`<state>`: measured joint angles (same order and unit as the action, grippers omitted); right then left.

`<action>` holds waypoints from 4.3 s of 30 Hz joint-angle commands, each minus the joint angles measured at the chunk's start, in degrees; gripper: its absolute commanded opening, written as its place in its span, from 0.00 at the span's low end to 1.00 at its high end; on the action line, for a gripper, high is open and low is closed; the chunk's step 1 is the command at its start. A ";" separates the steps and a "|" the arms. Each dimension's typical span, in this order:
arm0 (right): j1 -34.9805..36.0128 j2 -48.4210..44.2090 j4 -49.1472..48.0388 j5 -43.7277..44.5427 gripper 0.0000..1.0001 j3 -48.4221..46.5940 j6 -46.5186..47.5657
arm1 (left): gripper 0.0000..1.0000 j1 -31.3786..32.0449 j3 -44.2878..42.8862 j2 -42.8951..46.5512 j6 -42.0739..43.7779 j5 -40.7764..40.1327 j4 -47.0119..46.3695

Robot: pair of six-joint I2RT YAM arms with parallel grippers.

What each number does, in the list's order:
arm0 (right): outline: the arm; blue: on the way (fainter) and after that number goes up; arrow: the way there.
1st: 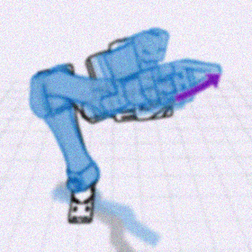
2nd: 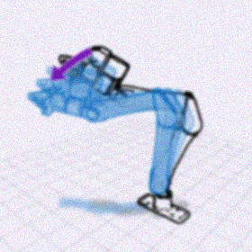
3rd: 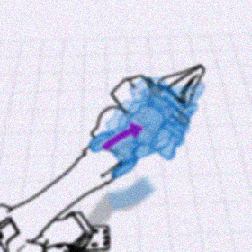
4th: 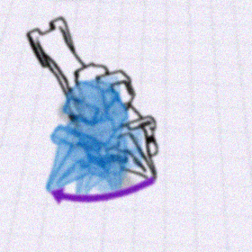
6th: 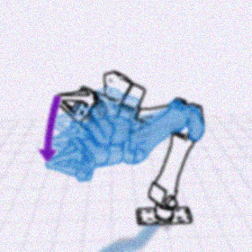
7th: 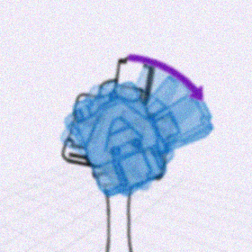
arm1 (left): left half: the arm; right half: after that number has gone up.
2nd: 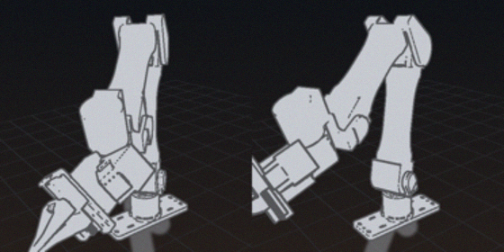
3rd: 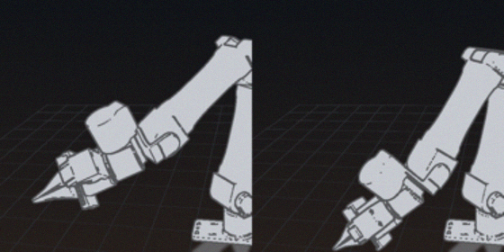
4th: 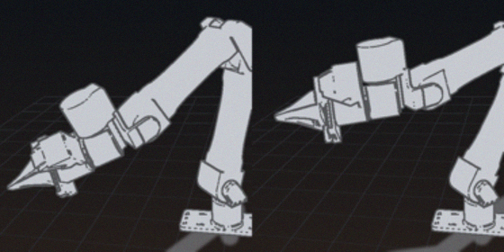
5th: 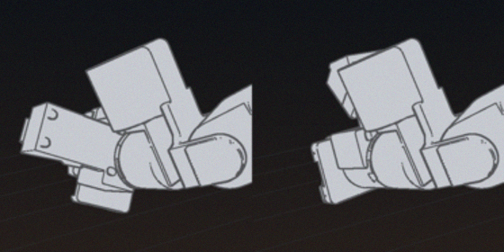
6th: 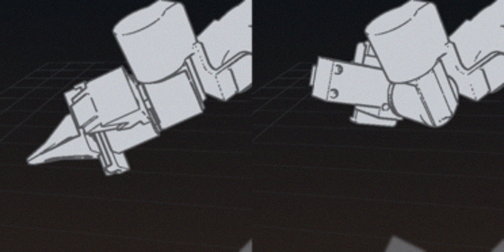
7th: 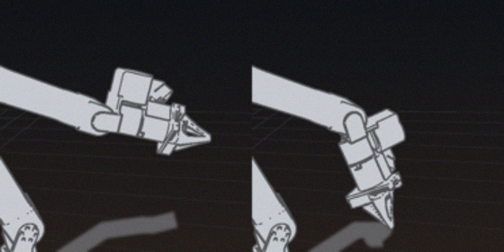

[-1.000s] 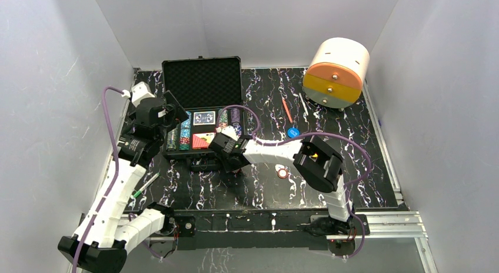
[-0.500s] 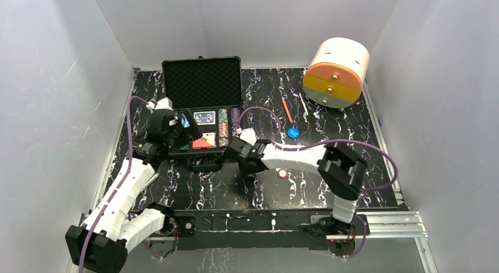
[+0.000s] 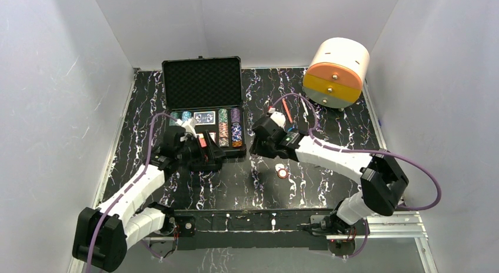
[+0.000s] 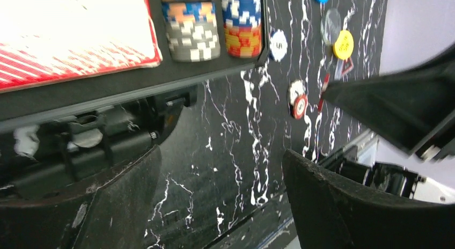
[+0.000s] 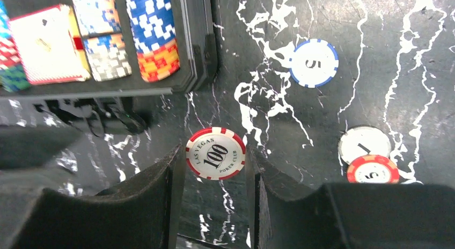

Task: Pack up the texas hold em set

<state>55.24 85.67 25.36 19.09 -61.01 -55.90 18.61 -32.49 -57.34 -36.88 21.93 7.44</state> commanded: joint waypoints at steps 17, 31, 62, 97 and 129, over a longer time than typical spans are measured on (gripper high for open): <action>-6.03 -7.41 -11.57 -17.17 0.43 7.12 -17.84 | 0.56 18.04 7.35 -7.60 -11.19 -7.50 -36.55; -6.11 -6.98 -12.71 -18.73 0.43 7.65 -18.89 | 0.36 19.19 8.16 -11.52 -17.43 -7.04 -43.96; -10.89 -12.99 0.11 -6.04 0.79 5.94 -11.67 | 0.00 17.36 -27.79 -15.27 -44.66 -62.88 44.21; -10.87 -12.63 -0.36 -8.25 0.76 7.89 -11.68 | 0.00 -3.41 -30.18 -27.41 -40.58 -50.89 37.48; -10.89 -13.16 -0.82 -9.32 0.75 8.77 -11.51 | 0.37 -4.22 -30.00 -29.44 -39.52 -42.20 30.72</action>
<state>44.31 74.22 25.58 9.91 -52.62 -67.29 13.91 -61.28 -86.94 -77.01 -21.39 38.48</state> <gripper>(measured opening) 0.752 0.239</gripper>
